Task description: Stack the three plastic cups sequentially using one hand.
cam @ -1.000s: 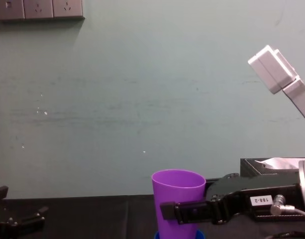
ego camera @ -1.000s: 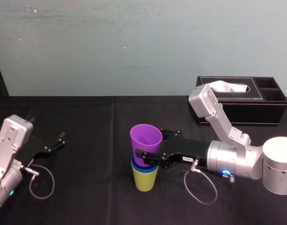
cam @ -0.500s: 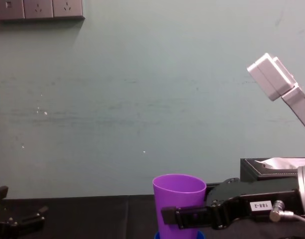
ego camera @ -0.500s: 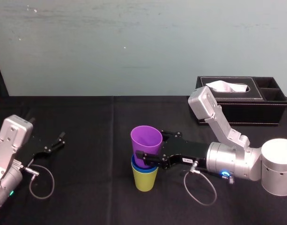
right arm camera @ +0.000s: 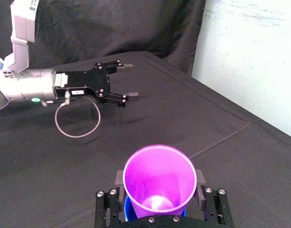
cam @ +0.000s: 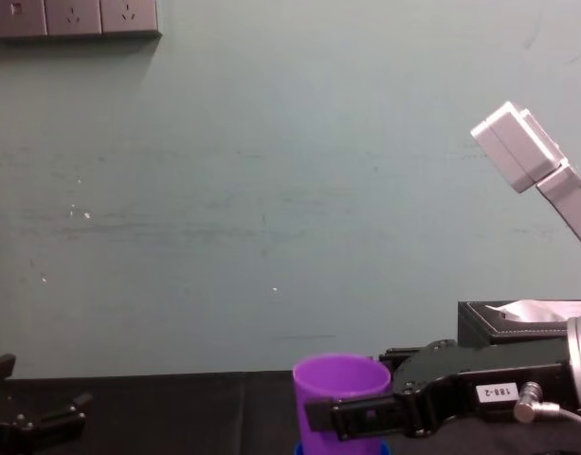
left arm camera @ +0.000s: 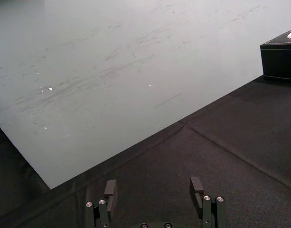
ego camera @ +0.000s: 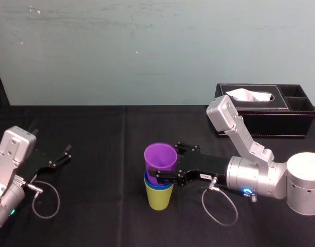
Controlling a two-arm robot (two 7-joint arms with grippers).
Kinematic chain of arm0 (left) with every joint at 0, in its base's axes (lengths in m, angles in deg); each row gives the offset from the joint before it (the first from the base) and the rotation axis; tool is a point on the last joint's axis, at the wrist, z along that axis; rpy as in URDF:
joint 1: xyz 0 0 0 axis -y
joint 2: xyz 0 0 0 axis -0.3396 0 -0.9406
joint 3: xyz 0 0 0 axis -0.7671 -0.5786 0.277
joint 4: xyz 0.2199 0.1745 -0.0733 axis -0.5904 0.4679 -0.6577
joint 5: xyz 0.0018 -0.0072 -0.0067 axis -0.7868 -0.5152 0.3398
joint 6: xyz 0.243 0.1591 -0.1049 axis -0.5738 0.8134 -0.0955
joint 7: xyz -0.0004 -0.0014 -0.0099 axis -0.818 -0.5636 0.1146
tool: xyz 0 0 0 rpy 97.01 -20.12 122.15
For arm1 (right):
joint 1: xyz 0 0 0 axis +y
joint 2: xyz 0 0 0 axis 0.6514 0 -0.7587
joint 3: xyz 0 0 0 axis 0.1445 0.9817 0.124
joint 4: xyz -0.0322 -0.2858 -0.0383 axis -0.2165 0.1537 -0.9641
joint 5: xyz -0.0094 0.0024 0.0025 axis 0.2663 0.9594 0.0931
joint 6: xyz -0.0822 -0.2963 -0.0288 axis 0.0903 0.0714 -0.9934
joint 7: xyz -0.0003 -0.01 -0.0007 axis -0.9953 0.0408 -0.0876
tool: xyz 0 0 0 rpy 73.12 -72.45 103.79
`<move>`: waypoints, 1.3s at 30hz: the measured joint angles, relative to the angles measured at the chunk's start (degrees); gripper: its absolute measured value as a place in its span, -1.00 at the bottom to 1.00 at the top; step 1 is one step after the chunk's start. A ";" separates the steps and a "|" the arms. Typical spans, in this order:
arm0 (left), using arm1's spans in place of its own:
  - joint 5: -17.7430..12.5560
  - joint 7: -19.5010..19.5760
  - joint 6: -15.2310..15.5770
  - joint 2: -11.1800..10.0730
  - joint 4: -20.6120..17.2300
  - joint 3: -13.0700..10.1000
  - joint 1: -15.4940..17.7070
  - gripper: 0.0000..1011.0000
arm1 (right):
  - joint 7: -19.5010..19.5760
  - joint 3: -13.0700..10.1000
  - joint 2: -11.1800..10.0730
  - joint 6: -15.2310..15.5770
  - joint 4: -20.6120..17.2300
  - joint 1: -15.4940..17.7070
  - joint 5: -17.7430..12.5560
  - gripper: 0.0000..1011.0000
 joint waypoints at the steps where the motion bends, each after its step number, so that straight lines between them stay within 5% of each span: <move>1: 0.00 0.00 0.00 0.00 0.00 0.00 0.00 0.98 | 0.00 0.00 0.00 0.00 0.00 0.00 0.00 0.69; 7: 0.00 0.00 0.00 0.00 0.00 0.00 0.00 0.98 | 0.01 -0.03 -0.03 0.04 -0.04 0.00 0.00 0.98; 18: 0.00 0.00 0.00 0.00 0.00 0.00 0.00 0.98 | 1.75 -1.52 -0.04 -2.49 -1.00 1.50 0.12 0.98; 26: 0.00 0.00 0.00 0.00 0.00 0.00 0.00 0.98 | 9.46 -6.65 0.79 -7.36 -3.29 6.52 1.19 0.98; 39: 0.00 0.00 0.00 0.00 0.00 0.00 0.00 0.98 | 22.45 -11.24 4.27 -6.77 -1.68 13.04 4.78 0.98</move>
